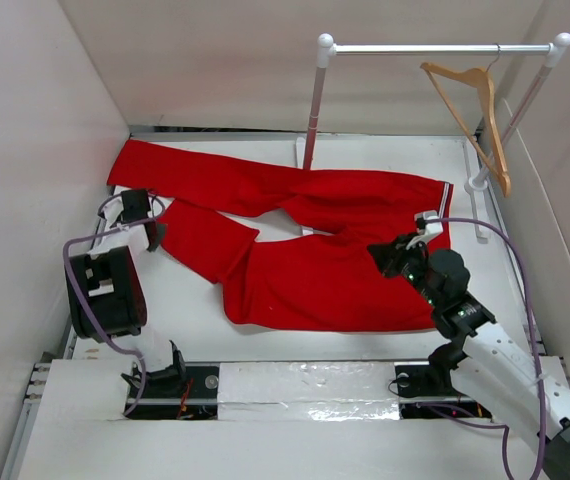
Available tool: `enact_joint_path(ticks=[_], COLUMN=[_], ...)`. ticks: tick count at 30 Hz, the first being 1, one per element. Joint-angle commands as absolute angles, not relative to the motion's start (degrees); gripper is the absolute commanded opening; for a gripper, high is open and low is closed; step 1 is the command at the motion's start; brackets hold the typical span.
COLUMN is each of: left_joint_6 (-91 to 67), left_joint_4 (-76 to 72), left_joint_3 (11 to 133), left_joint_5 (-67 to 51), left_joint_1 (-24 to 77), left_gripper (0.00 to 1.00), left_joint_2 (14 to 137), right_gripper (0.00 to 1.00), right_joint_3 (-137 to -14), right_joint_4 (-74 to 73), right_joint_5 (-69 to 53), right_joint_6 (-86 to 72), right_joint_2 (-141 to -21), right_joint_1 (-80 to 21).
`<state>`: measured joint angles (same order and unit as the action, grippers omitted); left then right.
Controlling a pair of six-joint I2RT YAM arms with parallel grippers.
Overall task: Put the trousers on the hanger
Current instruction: Fold the trousers at the center of the board.
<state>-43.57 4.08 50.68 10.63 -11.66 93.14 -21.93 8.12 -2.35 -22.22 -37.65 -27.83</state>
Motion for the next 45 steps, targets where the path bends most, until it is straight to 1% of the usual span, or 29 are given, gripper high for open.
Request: enact_joint_path(ticks=[1,3,4,5,6,7,8,9,10,11,13,17,19,22,23,24,25,26,27,30,31,34,35,37,39,41,42,43,45], left_joint_6=[-42.5,-41.7,-41.2,-40.9,-40.3,-40.0,-39.7,-39.3,-39.1,-39.0,-38.6,-35.3,-34.0,-32.8,-32.1,-30.9,-30.5,-30.0,-29.0,-27.7,-25.8,-24.7,-24.5,-24.0,-24.0,-23.6,-23.3,-23.2,-22.4], left_joint_4=[6.8,8.5,10.0,10.8,11.2,12.2,12.6,12.9,12.8,12.7,13.4,15.3,15.7,16.6,16.7,16.8,17.4,17.3,17.0,15.5,14.6,14.7,14.4,13.5,13.4,12.8,13.0,13.4,13.6], left_joint_3=[53.4,54.8,56.1,56.6,56.9,57.5,57.7,57.8,57.6,57.3,57.1,59.1,60.7,63.6,64.5,65.4,67.6,68.5,69.3,72.8,74.0,76.5,76.1,73.8,72.4,71.4,71.5,72.6,73.5], left_joint_5=[12.9,13.4,14.1,15.0,16.8,17.9,19.3,21.3,22.1,22.8,23.6,25.4,27.0,28.2,28.5,29.1,29.8,30.6,31.8,32.3,31.6,30.2,30.1,29.2,29.8,30.6,31.6,32.0,32.8], left_joint_1=[-11.6,-11.6,-11.6,-11.6,-11.6,-11.6,-11.6,-11.6,-11.6,-11.6,-11.6,-11.6,-9.8,-7.2,-6.2,-5.2,-2.7,-1.6,-0.5,2.8,3.5,6.2,6.2,8.3,9.0,9.0,9.0,9.5,10.0], left_gripper=[0.00,0.00,0.00,0.00,0.00,0.00,0.00,0.00,0.00,0.00,0.00,0.00,0.00,0.00,0.00,0.00,0.00,0.00,0.00,0.00,0.00,0.00,0.00,0.00,0.00,0.00,0.00,0.00,0.00], left_joint_2=[82.1,77.5,72.0,68.8,65.9,59.6,56.4,53.4,47.3,44.4,37.6,29.8,26.3,22.9,22.2,21.8,21.4,21.1,20.9,19.4,19.2,20.1,20.0,19.2,18.4,17.2,17.1,16.9,16.7], right_gripper=[0.15,0.25,0.31,0.41,0.46,0.50,0.53,0.54,0.54,0.56,0.57,0.59,0.62,0.65,0.66,0.66,0.66,0.61,0.60,0.59,0.59,0.58,0.56,0.52,0.51,0.54,0.54,0.54,0.46], right_joint_3=[-24.0,-24.2,-24.3,-24.1,-24.2,-24.1,-23.9,-23.8,-23.7,-23.6,-23.7,-24.0,-23.2,-21.4,-21.3,-21.3,-21.2,-22.3,-24.1,-26.4,-26.7,-29.7,-30.5,-34.1,-37.0,-40.9,-42.5,-43.8,-47.0], right_joint_4=[10.3,9.6,9.3,9.1,8.9,8.8,8.7,8.6,8.4,7.9,5.6,0.8,-1.6,-0.6,1.1,2.0,4.3,4.3,2.1,2.2,2.5,-0.2,-3.2,-5.8,-8.4,-8.9,-9.6,-10.0,-11.9], right_joint_5=[-1.0,1.8,3.0,5.3,6.1,6.9,8.4,9.4,10.4,12.3,14.1,17.6,20.2,22.3,20.0,18.0,15.8,13.1,12.6,10.6,11.0,15.4,17.5,25.1,29.9,29.4,28.9,29.3,30.8], right_joint_6=[-21.1,-21.2,-21.7,-22.0,-22.1,-22.8,-23.1,-23.6,-24.8,-25.6,-28.2,-31.1,-33.4,-34.8,-35.2,-35.3,-35.0,-34.5,-34.3,-35.7,-36.6,-39.4,-39.6,-39.6,-38.4,-36.2,-35.9,-36.3,-37.7], right_joint_2=[-38.0,-39.2,-39.7,-40.2,-40.6,-41.6,-42.2,-42.9,-44.2,-44.9,-46.2,-48.6,-48.7,-50.3,-51.3,-54.4,-56.2,-58.2,-59.7,-64.3,-65.7,-68.2,-69.2,-70.5,-73.8,-77.9,-83.4,-86.2,-91.6], right_joint_1=[-27.9,-27.9,-27.9,-27.9,-27.9,-27.9,-27.9,-27.9,-27.9,-27.4,-26.9,-25.7,-24.5,-21.1,-19.8,-17.5,-17.5,-17.5,-17.5,-21.9,-26.0,-32.1,-36.6,-41.0,-45.7,-47.0,-48.5,-49.6,-51.8])
